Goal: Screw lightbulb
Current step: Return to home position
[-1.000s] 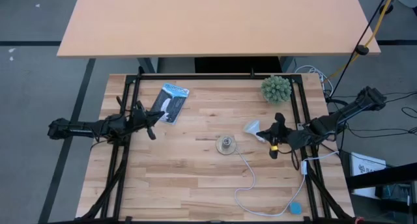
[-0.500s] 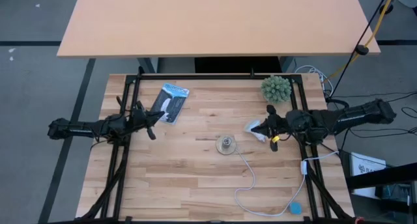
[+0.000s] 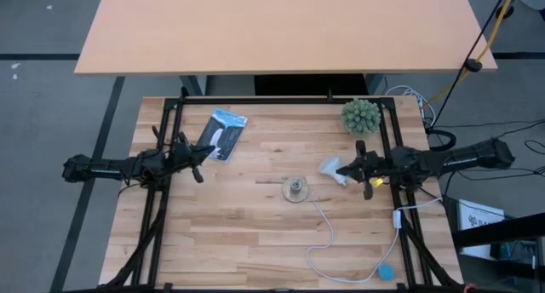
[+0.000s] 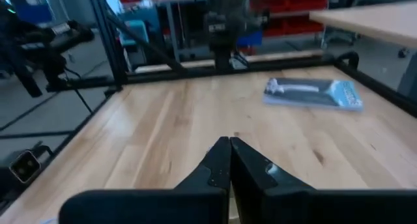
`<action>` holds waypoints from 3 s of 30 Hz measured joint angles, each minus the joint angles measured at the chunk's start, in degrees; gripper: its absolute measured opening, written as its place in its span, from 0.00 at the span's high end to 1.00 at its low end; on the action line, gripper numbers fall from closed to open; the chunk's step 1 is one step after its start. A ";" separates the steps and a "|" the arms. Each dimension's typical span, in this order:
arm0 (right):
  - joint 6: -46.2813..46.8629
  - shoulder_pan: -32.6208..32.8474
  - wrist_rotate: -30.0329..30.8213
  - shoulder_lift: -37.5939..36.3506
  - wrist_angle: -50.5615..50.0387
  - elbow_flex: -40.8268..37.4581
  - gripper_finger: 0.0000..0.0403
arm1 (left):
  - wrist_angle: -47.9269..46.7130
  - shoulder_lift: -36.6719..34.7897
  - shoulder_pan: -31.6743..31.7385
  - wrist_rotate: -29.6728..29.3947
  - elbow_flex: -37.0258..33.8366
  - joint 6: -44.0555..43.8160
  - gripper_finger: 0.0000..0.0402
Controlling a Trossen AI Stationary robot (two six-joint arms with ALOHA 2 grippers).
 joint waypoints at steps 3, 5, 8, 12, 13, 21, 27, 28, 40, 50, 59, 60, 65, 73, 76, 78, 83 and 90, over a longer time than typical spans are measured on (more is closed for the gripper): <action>-0.72 -0.71 -0.80 -5.45 -0.68 -1.14 1.00 | 0.00 0.00 0.00 0.00 0.00 0.00 1.00; -1.04 -1.36 -0.83 -9.10 -1.28 -1.47 1.00 | 0.00 0.00 0.00 0.00 0.00 0.00 1.00; -1.05 -1.90 -0.96 -14.41 -4.61 -1.93 1.00 | 0.00 -0.02 0.00 0.02 0.00 0.00 1.00; -0.69 -2.16 -1.05 -19.72 -12.16 -2.15 1.00 | 0.00 0.00 0.00 0.02 0.00 0.00 1.00; -0.71 -2.16 -1.05 -20.85 -12.73 -2.13 1.00 | 0.00 0.00 0.00 0.02 0.00 0.00 1.00; -2.46 -2.16 2.31 -26.25 -14.06 -2.02 1.00 | 0.00 -0.02 0.00 0.03 0.00 0.00 1.00; -2.75 -2.16 2.05 -26.21 -9.47 -6.27 1.00 | 0.00 0.00 0.00 0.04 0.00 0.00 1.00; -2.22 -2.16 1.99 -26.23 -7.81 -7.72 1.00 | 0.00 -0.02 0.00 0.04 0.00 0.00 1.00; -2.33 -2.43 -1.36 -26.12 -6.38 -10.43 1.00 | 0.00 -0.02 0.00 0.07 0.02 0.00 1.00; -2.15 -2.41 -4.02 -24.75 -6.83 -10.43 1.00 | 0.01 -0.02 0.00 0.09 0.02 0.01 1.00; -2.15 -2.41 -3.93 -24.75 -6.68 -10.43 1.00 | 0.02 -0.02 0.00 0.09 0.02 0.00 1.00; -2.15 -2.41 -3.91 -24.75 -6.68 -10.43 1.00 | 0.02 -0.02 0.00 0.09 0.02 0.00 1.00; -2.15 -2.41 -3.91 -24.75 -6.62 -10.43 1.00 | 0.02 -0.02 0.00 0.09 0.02 0.00 1.00; -2.15 -2.41 -3.91 -24.75 -6.57 -10.43 1.00 | 0.02 -0.02 0.00 0.09 0.02 0.00 1.00; -2.13 -2.41 -3.91 -24.75 -6.55 -10.43 1.00 | 0.02 -0.02 0.00 0.09 0.02 0.00 1.00; -2.13 -2.40 -3.91 -24.75 -6.53 -10.44 1.00 | 0.02 -0.02 0.00 0.09 0.02 0.00 1.00; -2.13 -2.41 -3.93 -24.75 -6.51 -10.43 1.00 | 0.02 -0.02 0.00 0.09 0.02 0.00 1.00; -2.13 -2.41 -3.94 -24.75 -6.51 -10.45 1.00 | 0.02 -0.02 0.00 0.09 0.02 0.00 1.00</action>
